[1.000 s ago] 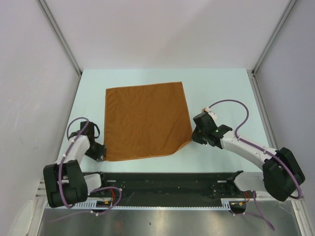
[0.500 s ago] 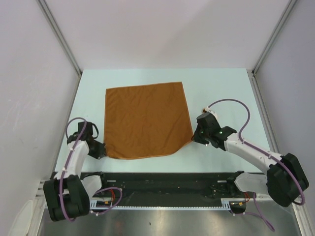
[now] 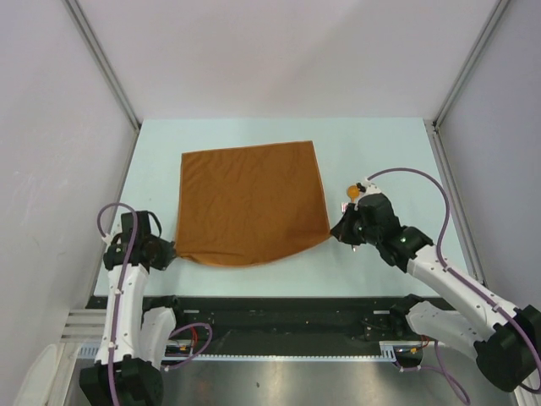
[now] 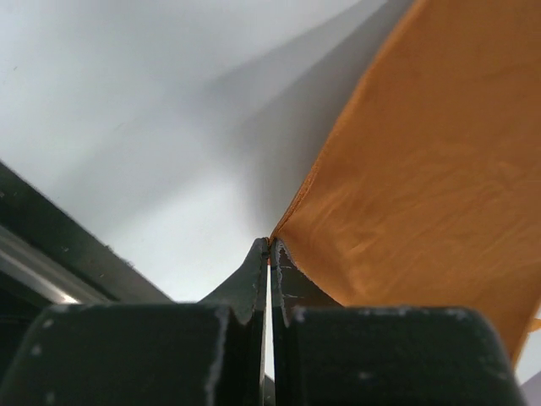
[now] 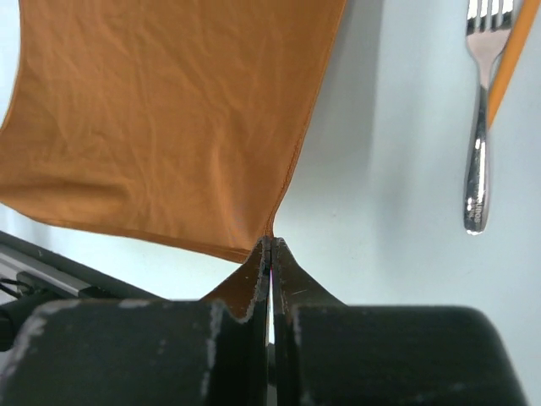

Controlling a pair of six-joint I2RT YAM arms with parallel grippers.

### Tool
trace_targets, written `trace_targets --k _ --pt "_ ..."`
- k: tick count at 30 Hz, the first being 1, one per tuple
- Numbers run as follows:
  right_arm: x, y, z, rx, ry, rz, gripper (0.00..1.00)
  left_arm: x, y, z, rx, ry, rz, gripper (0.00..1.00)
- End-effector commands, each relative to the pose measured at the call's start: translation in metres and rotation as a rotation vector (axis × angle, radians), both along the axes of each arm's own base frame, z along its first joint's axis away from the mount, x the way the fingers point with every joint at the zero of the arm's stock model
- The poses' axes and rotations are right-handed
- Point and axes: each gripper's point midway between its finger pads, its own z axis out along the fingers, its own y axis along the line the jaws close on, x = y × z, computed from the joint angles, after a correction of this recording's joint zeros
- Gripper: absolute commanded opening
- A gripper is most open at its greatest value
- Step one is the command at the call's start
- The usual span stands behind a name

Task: Fold the napkin into a case and place the utensils inside
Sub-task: Pick up the flattened napkin from the center of the board.

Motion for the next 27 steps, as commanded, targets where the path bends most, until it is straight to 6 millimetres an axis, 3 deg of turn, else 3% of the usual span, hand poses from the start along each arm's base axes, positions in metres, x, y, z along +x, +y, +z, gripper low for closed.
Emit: trace_targets --k 1,8,14,22,27 --pt "0.004 -0.004 0.008 0.022 0.007 -0.024 0.0 0.022 0.0 0.028 0.029 -0.127 -0.066 0.0" --pt "-0.021 -0.02 -0.057 -0.037 0.236 -0.136 0.0 0.025 -0.018 -0.006 -0.067 -0.066 -0.153 0.0" --pt "-0.038 -0.017 -0.095 -0.088 0.344 -0.131 0.0 0.031 -0.019 -0.008 -0.056 -0.078 -0.204 0.0" --pt "-0.046 -0.012 -0.113 -0.204 0.372 -0.136 0.36 0.035 -0.026 -0.011 -0.077 -0.107 -0.266 0.0" --pt "-0.044 -0.013 -0.114 -0.235 0.356 -0.161 0.39 0.031 -0.033 -0.014 -0.102 -0.119 -0.29 0.0"
